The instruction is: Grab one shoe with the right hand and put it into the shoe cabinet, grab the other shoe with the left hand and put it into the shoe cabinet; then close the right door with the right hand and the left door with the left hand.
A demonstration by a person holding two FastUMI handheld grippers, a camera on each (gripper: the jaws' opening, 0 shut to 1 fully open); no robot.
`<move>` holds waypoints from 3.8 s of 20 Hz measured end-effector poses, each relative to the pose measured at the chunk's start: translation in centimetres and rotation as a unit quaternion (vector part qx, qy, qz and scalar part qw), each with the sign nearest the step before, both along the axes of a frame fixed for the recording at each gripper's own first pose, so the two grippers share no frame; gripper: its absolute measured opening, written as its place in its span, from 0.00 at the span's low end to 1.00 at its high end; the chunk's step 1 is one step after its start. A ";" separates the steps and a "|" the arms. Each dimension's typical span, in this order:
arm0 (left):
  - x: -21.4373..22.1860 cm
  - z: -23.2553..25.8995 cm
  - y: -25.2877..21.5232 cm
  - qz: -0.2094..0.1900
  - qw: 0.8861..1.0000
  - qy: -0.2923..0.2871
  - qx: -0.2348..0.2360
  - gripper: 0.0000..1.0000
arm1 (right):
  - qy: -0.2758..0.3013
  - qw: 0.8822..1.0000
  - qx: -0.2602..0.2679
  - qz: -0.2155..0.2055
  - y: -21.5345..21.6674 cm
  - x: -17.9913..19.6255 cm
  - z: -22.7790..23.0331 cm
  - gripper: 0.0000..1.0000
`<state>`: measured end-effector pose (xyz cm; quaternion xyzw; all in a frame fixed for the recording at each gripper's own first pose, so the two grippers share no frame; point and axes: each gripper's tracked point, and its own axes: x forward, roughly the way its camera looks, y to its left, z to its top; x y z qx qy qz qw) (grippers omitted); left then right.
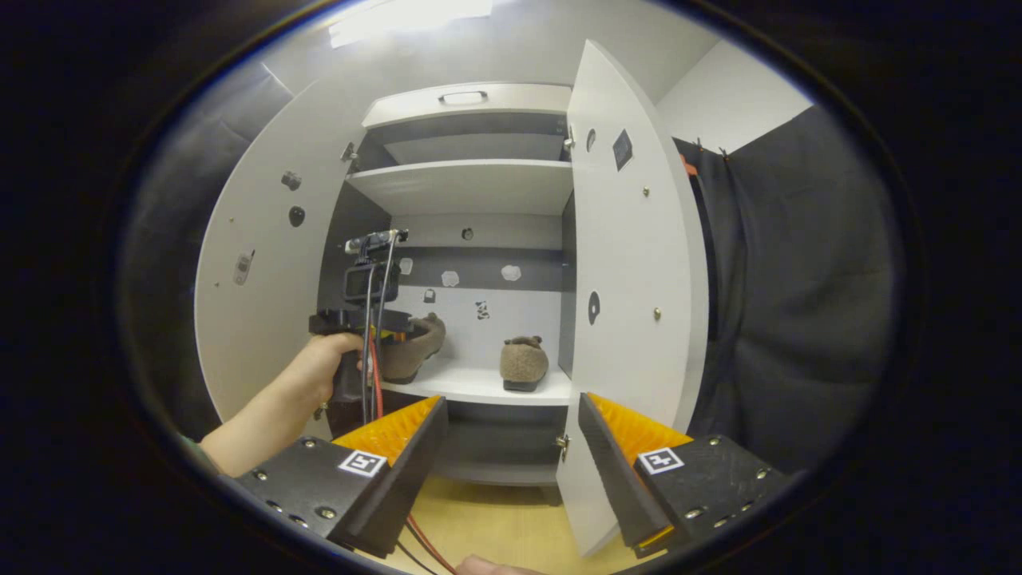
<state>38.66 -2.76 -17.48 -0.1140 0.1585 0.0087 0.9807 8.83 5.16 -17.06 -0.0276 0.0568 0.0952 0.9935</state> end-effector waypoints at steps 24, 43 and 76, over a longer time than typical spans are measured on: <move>-7.2 7.2 0.8 -0.015 0.996 -0.052 0.066 0.97 | -0.008 0.999 0.024 -0.028 -3.9 -4.9 1.1 0.99; -38.1 7.5 1.6 -0.074 0.990 -0.108 0.047 0.93 | -0.039 0.994 -0.018 -0.101 -19.2 -10.7 4.8 0.98; -44.4 6.4 5.6 -0.127 0.982 -0.140 0.026 0.96 | 0.019 0.998 0.011 0.062 -13.4 11.2 8.8 0.87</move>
